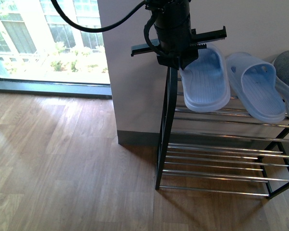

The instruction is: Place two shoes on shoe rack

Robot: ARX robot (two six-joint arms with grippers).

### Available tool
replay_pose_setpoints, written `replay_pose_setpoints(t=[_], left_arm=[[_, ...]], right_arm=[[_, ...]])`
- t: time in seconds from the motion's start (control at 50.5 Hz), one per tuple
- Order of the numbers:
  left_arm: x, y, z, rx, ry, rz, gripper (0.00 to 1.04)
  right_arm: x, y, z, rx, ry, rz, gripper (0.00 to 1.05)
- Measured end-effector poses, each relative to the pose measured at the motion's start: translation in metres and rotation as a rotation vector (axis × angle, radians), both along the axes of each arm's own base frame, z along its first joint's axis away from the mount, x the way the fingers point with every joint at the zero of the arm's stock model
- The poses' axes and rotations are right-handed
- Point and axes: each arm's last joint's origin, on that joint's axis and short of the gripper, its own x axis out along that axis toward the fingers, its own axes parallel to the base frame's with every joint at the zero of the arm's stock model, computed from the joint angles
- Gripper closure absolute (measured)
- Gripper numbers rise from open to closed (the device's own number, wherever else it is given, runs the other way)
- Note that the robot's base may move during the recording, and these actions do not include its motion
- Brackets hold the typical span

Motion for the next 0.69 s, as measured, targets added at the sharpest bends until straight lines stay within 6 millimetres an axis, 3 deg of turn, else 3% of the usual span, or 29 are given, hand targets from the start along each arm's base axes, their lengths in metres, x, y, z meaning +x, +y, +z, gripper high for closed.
replay_pose_setpoints(t=[0.198,0.693], left_arm=[[0.003,0.001,0.002,0.01,-0.041,-0.047,1.03],[-0.001,0.001,-0.02,-0.074,0.002,-0.081,1.03]], right_arm=[[0.0,0.0,0.0,0.0,0.0,0.0,0.09],[0.0,0.0,0.0,0.0,0.0,0.0,0.09]])
